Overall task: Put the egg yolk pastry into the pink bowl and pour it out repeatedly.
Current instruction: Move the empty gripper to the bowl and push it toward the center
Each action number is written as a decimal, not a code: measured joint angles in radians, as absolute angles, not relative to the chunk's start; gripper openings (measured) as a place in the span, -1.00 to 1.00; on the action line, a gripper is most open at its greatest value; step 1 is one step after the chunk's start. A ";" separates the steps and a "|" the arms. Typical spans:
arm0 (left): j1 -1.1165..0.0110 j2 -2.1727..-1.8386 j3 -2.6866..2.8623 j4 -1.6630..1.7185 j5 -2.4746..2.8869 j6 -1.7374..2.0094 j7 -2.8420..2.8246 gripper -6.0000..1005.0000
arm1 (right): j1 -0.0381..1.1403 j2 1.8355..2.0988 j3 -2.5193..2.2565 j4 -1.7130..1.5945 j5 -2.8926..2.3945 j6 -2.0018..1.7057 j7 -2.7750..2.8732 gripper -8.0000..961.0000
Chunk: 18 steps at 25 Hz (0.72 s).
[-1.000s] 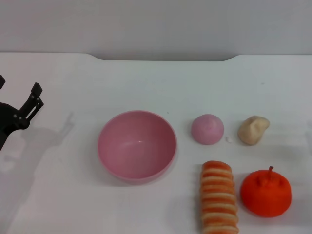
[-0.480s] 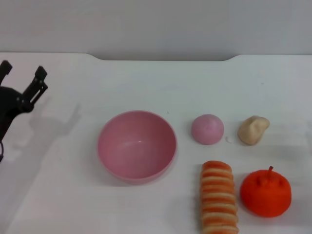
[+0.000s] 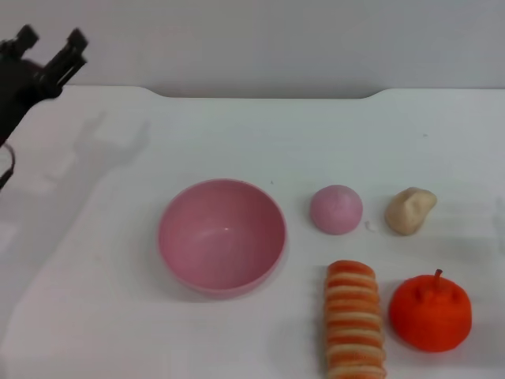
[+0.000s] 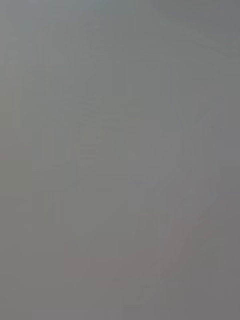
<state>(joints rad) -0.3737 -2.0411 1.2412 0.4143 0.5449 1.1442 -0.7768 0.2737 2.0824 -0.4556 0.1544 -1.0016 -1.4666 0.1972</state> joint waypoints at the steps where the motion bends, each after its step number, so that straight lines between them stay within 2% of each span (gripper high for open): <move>1: -0.376 -2.029 1.283 0.487 0.564 1.059 -0.841 0.66 | 0.273 2.083 -0.456 0.155 -1.002 -1.467 0.197 0.14; 7: -0.413 -1.976 1.348 0.702 0.841 0.849 -1.214 0.65 | 0.270 2.084 -0.456 0.160 -1.002 -1.466 0.198 0.14; 13: -0.438 -1.923 1.345 0.931 1.360 0.874 -1.748 0.65 | 0.268 2.085 -0.456 0.164 -1.002 -1.454 0.199 0.14; 14: -0.442 -1.908 1.335 1.031 1.579 0.939 -1.965 0.65 | 0.269 2.085 -0.456 0.166 -1.002 -1.453 0.199 0.13; 18: -0.453 -1.899 1.310 1.142 1.824 1.053 -2.191 0.65 | 0.273 2.085 -0.456 0.170 -1.002 -1.453 0.199 0.13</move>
<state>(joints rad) -0.4529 -1.8995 1.3100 1.1420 1.8239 1.0535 -2.1915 0.2726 2.0847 -0.4556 0.1705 -1.0016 -1.4526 0.1990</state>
